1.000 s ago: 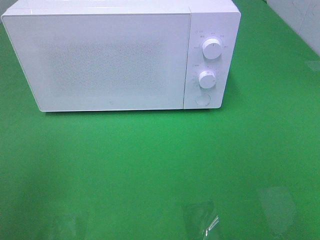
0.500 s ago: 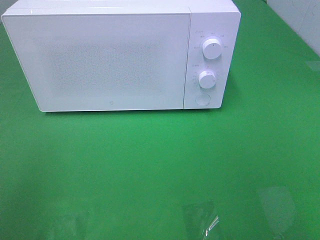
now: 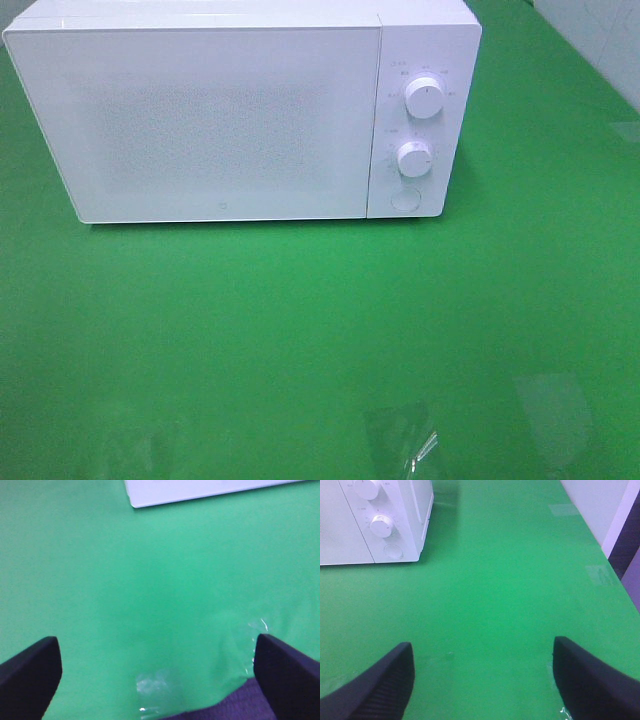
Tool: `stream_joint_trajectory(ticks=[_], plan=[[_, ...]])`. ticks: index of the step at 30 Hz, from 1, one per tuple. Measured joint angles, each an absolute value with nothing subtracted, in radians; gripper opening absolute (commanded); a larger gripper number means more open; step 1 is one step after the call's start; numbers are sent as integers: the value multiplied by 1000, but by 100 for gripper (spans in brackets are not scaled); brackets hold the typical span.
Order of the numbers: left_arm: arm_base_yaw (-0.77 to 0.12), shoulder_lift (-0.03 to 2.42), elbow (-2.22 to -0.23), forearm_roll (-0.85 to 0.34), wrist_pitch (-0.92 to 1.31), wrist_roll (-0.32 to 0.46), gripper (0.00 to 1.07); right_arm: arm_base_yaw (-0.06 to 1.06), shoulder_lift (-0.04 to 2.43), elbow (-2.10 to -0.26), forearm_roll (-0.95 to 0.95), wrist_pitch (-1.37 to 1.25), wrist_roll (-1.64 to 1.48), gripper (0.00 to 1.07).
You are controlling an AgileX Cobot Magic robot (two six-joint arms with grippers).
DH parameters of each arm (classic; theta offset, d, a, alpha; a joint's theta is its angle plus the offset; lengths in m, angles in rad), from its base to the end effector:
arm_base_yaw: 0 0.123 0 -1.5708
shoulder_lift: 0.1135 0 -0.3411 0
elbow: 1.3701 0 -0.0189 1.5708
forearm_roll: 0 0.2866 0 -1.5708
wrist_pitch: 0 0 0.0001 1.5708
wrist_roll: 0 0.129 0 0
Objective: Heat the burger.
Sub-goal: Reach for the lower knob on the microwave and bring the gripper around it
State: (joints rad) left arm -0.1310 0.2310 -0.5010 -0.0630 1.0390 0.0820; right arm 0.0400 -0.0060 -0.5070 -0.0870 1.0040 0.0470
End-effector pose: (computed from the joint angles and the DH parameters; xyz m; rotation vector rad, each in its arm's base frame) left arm 0.0396 -0.0123 0.2749 0.2326 2.2406 -0.1046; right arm 0.0054 -0.0093 0.2866 0.0086 1.9720 -0.0461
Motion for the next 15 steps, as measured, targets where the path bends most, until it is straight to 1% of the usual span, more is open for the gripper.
stream_joint_trajectory(ticks=[1,2,3,4,5,9,15], plan=[[-131,231,-501,-63,1039,82,96,40,-6,-507,-87,1004,47,75],[-84,164,-501,-63,1039,82,96,40,-6,-507,-87,1004,47,75],[-84,164,-501,-63,1039,82,96,40,-6,-507,-87,1004,47,75],[-54,106,-501,-63,1039,82,96,40,-6,-507,-87,1004,47,75],[-42,76,-501,-63,1039,82,96,40,-6,-507,-87,1004,47,75],[-25,0,-501,-65,1040,82,96,40,-6,-507,-87,1004,47,75],[-24,-6,-501,-65,1040,82,96,40,-6,-507,-87,1004,47,75]])
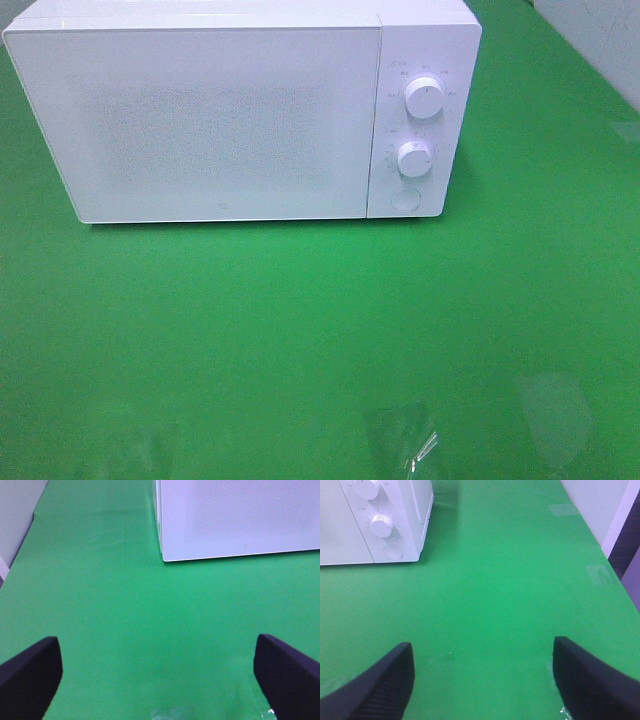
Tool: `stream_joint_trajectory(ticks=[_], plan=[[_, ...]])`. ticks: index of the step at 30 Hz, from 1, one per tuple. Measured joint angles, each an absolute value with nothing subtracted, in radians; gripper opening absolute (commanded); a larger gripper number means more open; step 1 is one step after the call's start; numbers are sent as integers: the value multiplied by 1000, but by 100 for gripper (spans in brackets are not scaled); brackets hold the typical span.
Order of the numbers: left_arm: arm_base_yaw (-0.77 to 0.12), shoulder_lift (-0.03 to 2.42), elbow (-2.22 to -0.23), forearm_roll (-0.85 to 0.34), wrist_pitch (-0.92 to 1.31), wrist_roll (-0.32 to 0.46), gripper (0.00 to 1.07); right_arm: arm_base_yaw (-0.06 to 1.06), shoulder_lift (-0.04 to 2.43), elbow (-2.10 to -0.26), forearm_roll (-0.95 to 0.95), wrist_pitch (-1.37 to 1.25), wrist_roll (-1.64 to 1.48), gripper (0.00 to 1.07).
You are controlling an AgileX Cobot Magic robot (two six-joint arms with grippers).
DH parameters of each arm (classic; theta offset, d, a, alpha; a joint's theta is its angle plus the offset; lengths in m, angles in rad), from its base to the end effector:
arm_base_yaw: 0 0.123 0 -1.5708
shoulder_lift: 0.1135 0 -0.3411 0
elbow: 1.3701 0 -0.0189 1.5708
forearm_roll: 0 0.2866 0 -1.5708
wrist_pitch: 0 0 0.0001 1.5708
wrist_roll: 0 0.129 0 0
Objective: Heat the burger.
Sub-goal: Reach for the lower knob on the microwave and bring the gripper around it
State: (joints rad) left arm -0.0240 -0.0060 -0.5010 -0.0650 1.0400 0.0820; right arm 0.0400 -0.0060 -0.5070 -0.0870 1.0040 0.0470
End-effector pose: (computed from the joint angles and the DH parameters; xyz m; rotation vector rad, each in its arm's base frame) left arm 0.0038 -0.0073 0.2802 0.1092 2.0122 -0.0405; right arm 0.0054 -0.0093 0.2866 0.0086 1.9720 -0.0461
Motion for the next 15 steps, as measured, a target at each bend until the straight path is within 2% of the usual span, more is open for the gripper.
stream_joint_trajectory(ticks=[15], plan=[[-24,-6,-501,-65,1040,82,96,40,-6,-507,-87,1004,47,75]])
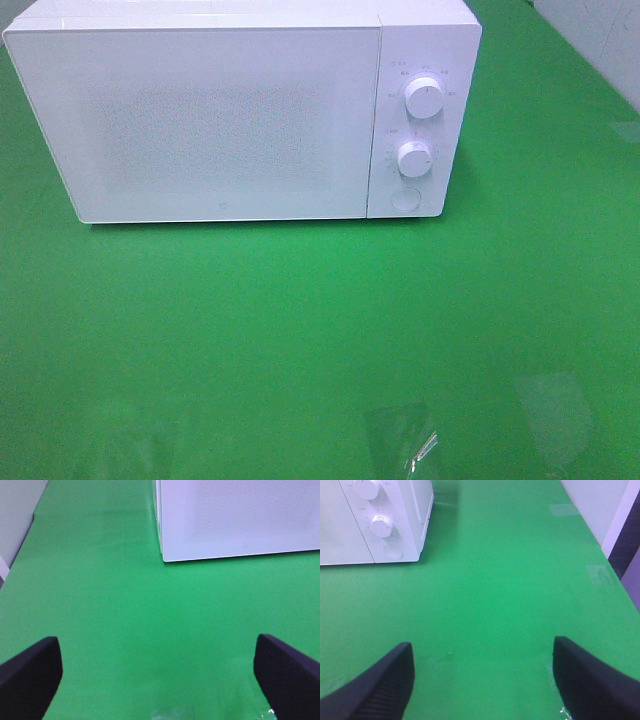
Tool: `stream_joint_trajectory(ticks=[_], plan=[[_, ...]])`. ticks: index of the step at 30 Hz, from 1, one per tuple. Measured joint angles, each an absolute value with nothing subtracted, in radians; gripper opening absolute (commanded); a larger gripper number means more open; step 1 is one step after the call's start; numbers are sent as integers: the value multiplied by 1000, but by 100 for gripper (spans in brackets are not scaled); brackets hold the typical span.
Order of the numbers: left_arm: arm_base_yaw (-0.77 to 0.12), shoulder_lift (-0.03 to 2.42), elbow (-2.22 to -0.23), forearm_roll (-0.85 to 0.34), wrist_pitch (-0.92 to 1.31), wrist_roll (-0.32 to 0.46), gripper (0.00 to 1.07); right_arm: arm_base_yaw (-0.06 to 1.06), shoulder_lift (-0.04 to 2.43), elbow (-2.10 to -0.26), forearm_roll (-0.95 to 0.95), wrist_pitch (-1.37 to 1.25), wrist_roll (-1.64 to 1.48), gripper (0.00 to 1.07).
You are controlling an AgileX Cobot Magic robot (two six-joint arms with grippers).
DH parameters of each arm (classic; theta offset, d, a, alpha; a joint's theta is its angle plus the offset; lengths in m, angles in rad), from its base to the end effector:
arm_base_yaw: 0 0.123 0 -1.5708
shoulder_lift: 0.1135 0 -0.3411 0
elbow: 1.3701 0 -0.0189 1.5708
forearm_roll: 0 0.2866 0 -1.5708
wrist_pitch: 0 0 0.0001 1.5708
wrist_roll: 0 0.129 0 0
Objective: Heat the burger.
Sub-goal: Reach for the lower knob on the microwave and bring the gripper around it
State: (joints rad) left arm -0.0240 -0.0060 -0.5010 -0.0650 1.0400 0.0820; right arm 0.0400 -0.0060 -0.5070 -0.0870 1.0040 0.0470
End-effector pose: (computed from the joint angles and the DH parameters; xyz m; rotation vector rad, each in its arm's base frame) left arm 0.0038 -0.0073 0.2802 0.1092 2.0122 -0.0405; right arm 0.0054 -0.0093 0.2866 0.0086 1.9720 -0.0461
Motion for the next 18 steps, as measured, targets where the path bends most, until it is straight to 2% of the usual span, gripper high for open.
stream_joint_trajectory(ticks=[18], plan=[[-24,-6,-501,-65,1040,82,96,40,-6,-507,-87,1004,47,76]])
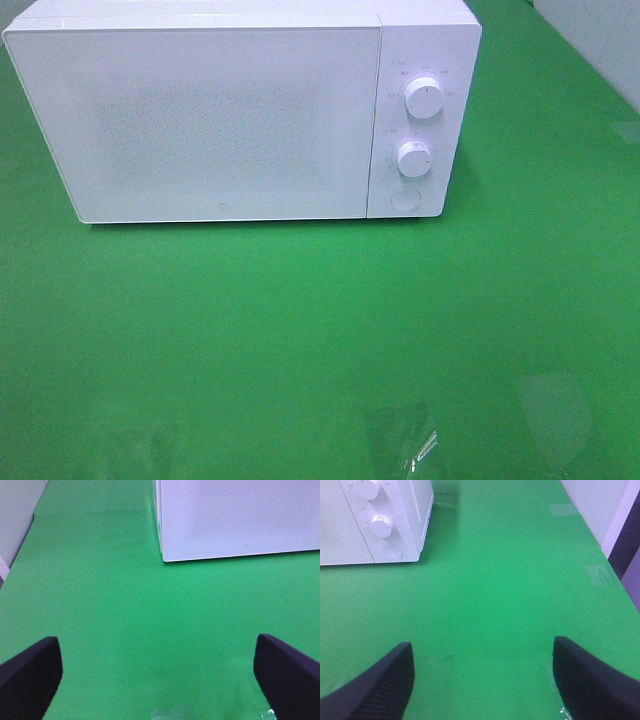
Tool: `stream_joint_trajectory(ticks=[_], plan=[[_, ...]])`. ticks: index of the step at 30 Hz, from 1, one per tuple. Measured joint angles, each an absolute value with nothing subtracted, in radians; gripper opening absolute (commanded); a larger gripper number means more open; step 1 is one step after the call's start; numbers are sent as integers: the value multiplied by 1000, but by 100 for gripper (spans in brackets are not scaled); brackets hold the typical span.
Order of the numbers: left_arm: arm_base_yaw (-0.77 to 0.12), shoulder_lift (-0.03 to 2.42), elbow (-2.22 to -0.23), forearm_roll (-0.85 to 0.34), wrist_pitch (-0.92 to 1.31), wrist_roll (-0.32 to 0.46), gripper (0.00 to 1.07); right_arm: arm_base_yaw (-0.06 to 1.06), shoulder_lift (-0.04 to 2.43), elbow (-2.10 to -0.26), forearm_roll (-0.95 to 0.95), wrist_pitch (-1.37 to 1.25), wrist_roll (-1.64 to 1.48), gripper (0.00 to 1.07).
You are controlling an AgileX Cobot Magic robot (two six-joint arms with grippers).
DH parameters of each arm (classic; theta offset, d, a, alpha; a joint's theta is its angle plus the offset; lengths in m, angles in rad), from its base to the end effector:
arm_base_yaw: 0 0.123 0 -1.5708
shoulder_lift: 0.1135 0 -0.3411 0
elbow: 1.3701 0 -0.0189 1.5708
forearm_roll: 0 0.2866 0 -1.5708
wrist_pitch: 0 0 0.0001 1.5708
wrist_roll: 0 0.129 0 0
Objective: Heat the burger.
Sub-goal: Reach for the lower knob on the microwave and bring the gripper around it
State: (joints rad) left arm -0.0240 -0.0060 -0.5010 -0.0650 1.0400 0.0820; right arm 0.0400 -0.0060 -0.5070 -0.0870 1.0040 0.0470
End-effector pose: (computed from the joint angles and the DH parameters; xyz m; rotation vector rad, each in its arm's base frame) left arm 0.0038 -0.0073 0.2802 0.1092 2.0122 -0.0405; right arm 0.0054 -0.0093 0.2866 0.0086 1.9720 -0.0461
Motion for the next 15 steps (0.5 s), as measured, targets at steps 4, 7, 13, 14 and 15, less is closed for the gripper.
stream_joint_trajectory(ticks=[4,7,13,14,15], plan=[[-24,-6,-501,-65,1040,82,96,40,4,-522,-87,970,44,81],[-24,-6,-501,-65,1040,82,96,40,64,-535,-87,868,44,81],[-24,-6,-501,-65,1040,82,96,40,198,-535,-87,729,44,79],[-24,-6,-501,-65,1040,82,96,40,198,-535,-87,729,44,79],[-24,-6,-501,-65,1040,82,96,40,245,-535,-87,670,44,76]])
